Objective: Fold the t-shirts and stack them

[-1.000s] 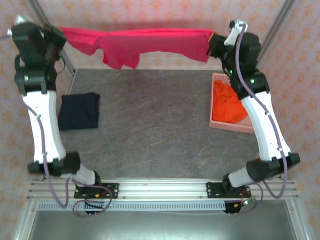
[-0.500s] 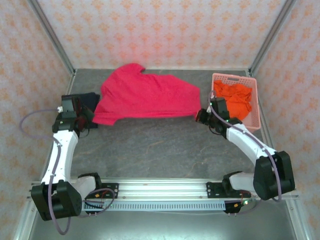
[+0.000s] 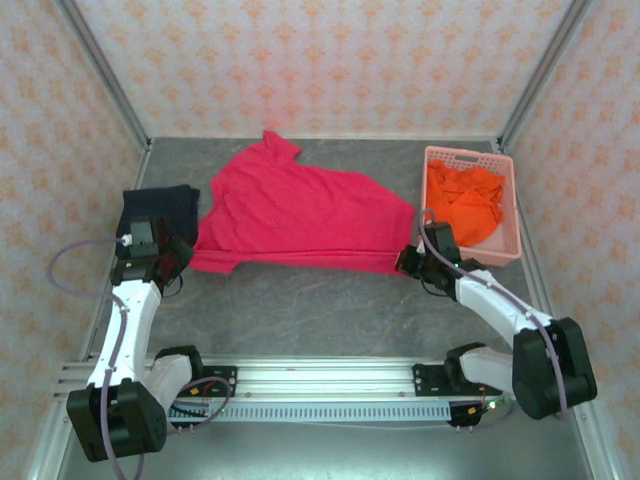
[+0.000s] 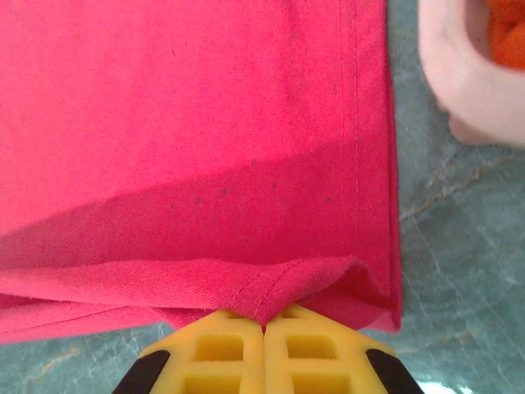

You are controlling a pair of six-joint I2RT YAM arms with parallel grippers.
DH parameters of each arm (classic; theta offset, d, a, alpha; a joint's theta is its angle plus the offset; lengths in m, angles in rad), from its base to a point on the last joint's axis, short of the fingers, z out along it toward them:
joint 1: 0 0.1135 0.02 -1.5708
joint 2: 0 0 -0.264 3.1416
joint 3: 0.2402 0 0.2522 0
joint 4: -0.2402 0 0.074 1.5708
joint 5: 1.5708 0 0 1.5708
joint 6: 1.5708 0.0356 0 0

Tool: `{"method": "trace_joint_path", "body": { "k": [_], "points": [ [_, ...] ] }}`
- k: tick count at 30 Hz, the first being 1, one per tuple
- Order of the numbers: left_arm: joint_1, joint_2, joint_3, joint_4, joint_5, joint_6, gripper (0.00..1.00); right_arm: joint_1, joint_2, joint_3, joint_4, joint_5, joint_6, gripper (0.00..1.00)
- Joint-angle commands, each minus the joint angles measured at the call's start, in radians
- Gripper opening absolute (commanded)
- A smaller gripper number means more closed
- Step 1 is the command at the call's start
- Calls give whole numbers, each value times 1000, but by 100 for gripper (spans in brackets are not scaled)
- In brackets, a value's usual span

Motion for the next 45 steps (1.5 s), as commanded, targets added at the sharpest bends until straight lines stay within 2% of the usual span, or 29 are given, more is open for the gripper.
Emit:
{"method": "trace_joint_path", "body": {
  "k": [1, 8, 10, 11, 12, 14, 15, 17, 18, 20, 24, 29, 33, 39, 43, 45],
  "points": [
    [12, -38, -16, -88, -40, 45, 2, -6, -92, -44, -12, -29, 51, 0],
    [12, -75, -58, -130, -62, 41, 2, 2, -202, -149, -23, -138, 114, 2],
    [12, -80, -58, -132, -70, 42, 9, 5, -237, -174, -41, -169, 124, 3],
    [13, -81, -53, -140, -79, 45, 15, 5, -265, -180, -65, -182, 121, 10],
    [13, -84, -39, -156, -92, 48, 23, 5, -297, -181, -102, -189, 110, 22],
    [13, -93, -12, -184, -110, 53, 50, 5, -358, -155, -200, -172, 73, 54],
    [14, -100, 3, -199, -125, 56, 63, 5, -389, -143, -231, -158, 69, 65],
    [15, -113, 37, -224, -161, 61, 80, 5, -426, -130, -234, -173, 69, 76],
    [15, -119, 60, -241, -185, 65, 90, 4, -432, -103, -265, -145, 54, 78],
    [16, -132, 97, -243, -211, 83, 99, 5, -424, -42, -322, -46, 17, 79],
    [-18, -107, 124, -136, -120, 81, 100, 5, -331, 58, -277, 140, -30, 78],
    [-262, 59, 142, 8, -184, -5, 100, 8, -48, 182, -68, 156, -26, 75],
    [-360, 213, 169, 105, -184, -55, 100, 39, 202, 310, -9, 226, -19, 74],
    [-378, 304, 185, 113, -187, -48, 100, 23, 414, 423, -24, 348, -7, 73],
    [-372, 290, 175, 64, -229, -47, 100, -27, 440, 436, -60, 420, 0, 73],
    [-358, 275, 160, 43, -242, -56, 100, -49, 437, 433, -64, 409, -6, 73]
  ]
}}
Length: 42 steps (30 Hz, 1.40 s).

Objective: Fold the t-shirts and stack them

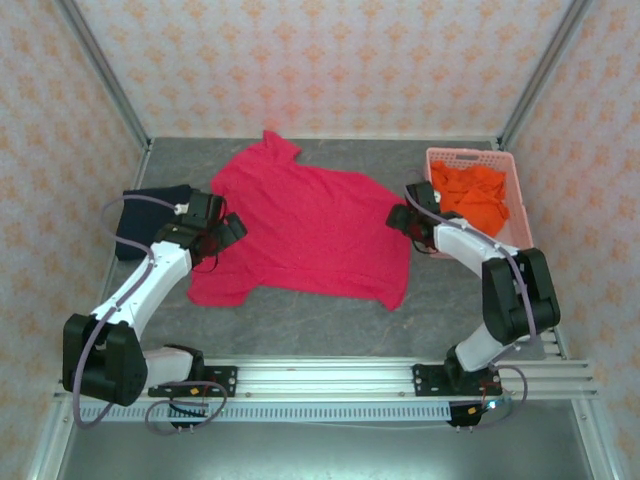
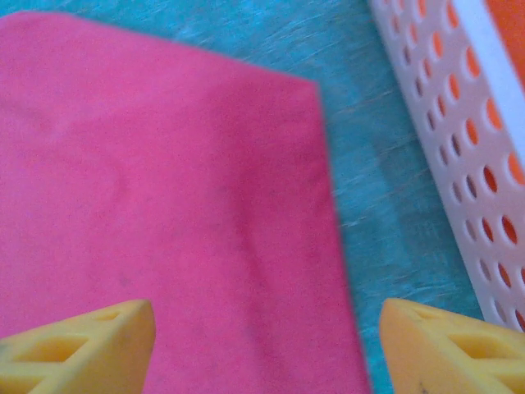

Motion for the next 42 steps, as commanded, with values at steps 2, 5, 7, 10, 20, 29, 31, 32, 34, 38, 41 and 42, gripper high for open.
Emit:
{"method": "trace_joint_path", "body": {
  "k": [2, 5, 7, 10, 20, 29, 31, 32, 34, 38, 41, 42],
  "points": [
    [38, -46, -12, -79, -78, -54, 100, -38, -8, 19, -24, 51, -10, 73],
    [58, -121, -81, -140, -108, -130, 100, -35, -40, 4, -3, -49, -14, 74],
    [64, -217, -162, -151, -113, -176, 100, -22, -83, -28, 40, -125, -16, 74],
    [90, -376, -285, -165, -88, -234, 100, 38, -144, -48, 37, -174, -33, 75],
    [174, -717, -745, 226, 163, -669, 73, 176, -296, -173, 15, -182, 21, 76],
    [177, -551, -689, 285, 150, -587, 65, 177, -341, -213, 7, -158, 38, 76],
    [177, -500, -675, 312, 154, -568, 55, 177, -338, -214, 15, -171, 46, 75],
    [177, -485, -666, 317, 154, -555, 50, 176, -339, -216, 16, -174, 48, 75],
    [177, -455, -621, 292, 142, -513, 46, 176, -338, -221, 23, -177, 53, 75],
    [178, -418, -520, 169, 89, -448, 50, 177, -335, -227, 22, -177, 56, 75],
    [177, -364, -451, 92, 87, -413, 54, 176, -329, -232, 30, -175, 64, 75],
    [177, -343, -427, 73, 91, -408, 54, 176, -325, -231, 33, -175, 65, 75]
  ]
}}
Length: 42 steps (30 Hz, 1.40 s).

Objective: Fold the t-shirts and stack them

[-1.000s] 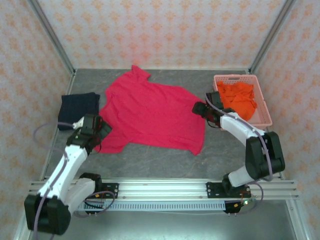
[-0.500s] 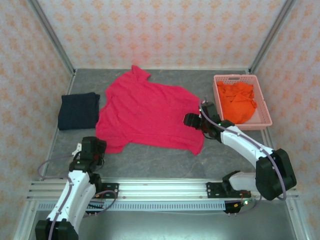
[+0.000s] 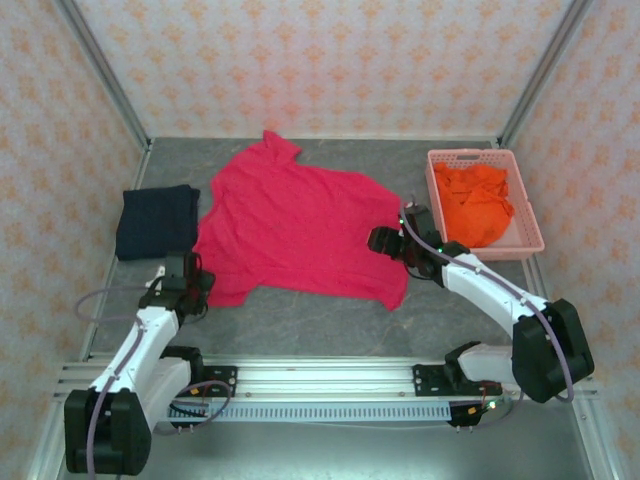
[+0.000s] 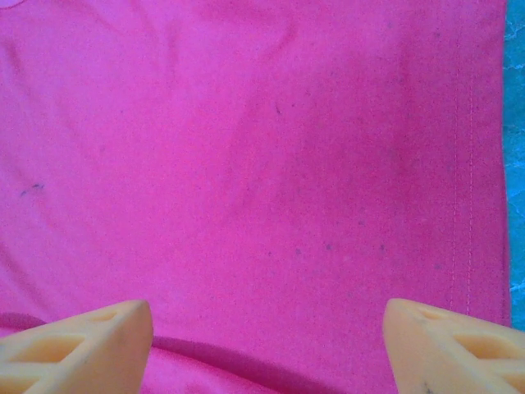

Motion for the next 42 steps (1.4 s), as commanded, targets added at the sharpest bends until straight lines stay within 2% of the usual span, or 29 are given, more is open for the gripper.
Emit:
{"method": "trace_joint_path", "body": {
  "k": [1, 5, 8, 11, 18, 23, 26, 28, 30, 36, 39, 42],
  "points": [
    [-3, 52, 82, -57, -11, 53, 53, 0, 2, -15, 21, 4, 17, 75],
    [-3, 102, 119, -152, -42, 25, 42, 0, 20, -10, 21, 2, 17, 75],
    [-3, 97, 118, -228, -65, -4, 40, 0, 20, -9, 19, 2, 17, 75],
    [-3, 109, 96, -189, -49, -4, 37, -1, 18, -9, 18, 6, 11, 75],
    [-3, 282, 128, -94, 3, 11, 30, 0, 16, -7, 13, 6, 12, 75],
    [-3, 350, 137, -90, 1, 12, 25, -1, -1, -13, 0, 16, 14, 75],
    [-3, 391, 137, -92, 6, 4, 18, -1, -12, -13, -5, 25, 14, 75],
    [-3, 410, 137, -89, 12, 4, 8, 0, -16, -12, -11, 27, 11, 75],
    [-3, 410, 135, -90, 13, 1, 0, 0, -21, -10, -16, 29, 10, 75],
    [-3, 298, 164, -151, -9, 2, 0, -1, -58, -19, -37, 42, 43, 75],
    [-3, 230, 206, -217, -26, 19, 0, -1, -142, -50, -109, 105, 138, 75],
    [-3, 185, 227, -265, -28, 27, 0, -1, -216, -61, -271, 159, 174, 75]
  ]
}}
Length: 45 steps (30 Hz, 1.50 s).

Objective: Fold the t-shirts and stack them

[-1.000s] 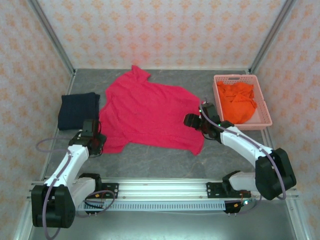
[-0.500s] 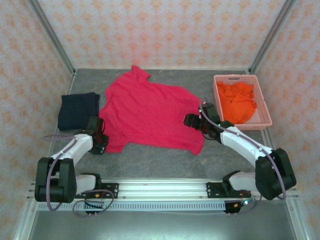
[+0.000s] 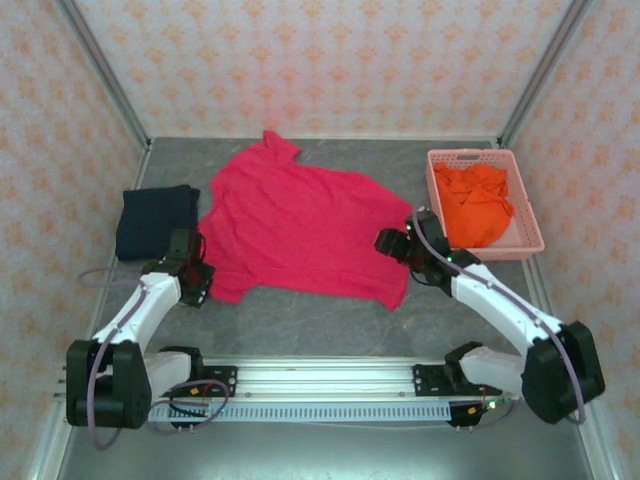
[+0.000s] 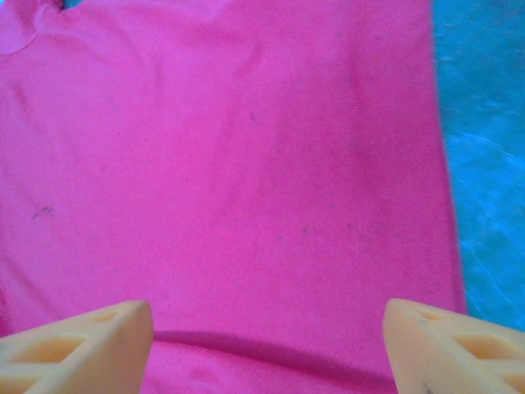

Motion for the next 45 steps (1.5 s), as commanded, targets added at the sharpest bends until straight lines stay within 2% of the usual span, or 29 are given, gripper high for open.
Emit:
{"method": "trace_joint_path", "body": {
  "k": [1, 6, 10, 16, 22, 26, 30, 32, 35, 41, 45],
  "points": [
    [-3, -49, 36, -102, -34, 18, 0, -1, -80, -17, -229, 107, 72, 75],
    [-3, -85, 31, -122, -41, 17, 0, 3, -152, -51, -398, 72, 79, 74],
    [-3, -75, 21, -121, -49, 18, 0, 85, -140, -81, -424, 31, 112, 70],
    [-3, -57, -28, -87, -48, 14, 0, 181, -22, -136, -274, -13, 169, 55],
    [-3, -48, -30, -85, -51, 26, 0, 213, 115, -136, -114, -67, 224, 42],
    [-3, -48, -29, -86, -49, 29, 0, 217, 139, -143, -106, -47, 244, 37],
    [-4, -49, -33, -83, -49, 31, 0, 217, 164, -164, -118, -28, 237, 36],
    [-3, -49, -36, -79, -45, 34, 0, 217, 173, -162, -125, -22, 238, 27],
    [-3, -54, -35, -82, -48, 38, 0, 217, 134, -142, -175, -7, 235, 1],
    [-3, -89, 12, -140, -125, 65, 0, 189, -75, -102, -322, 67, 208, 0],
    [-3, -112, 81, -175, -149, 106, 0, 147, -143, -67, -383, 110, 174, 0]
  ]
}}
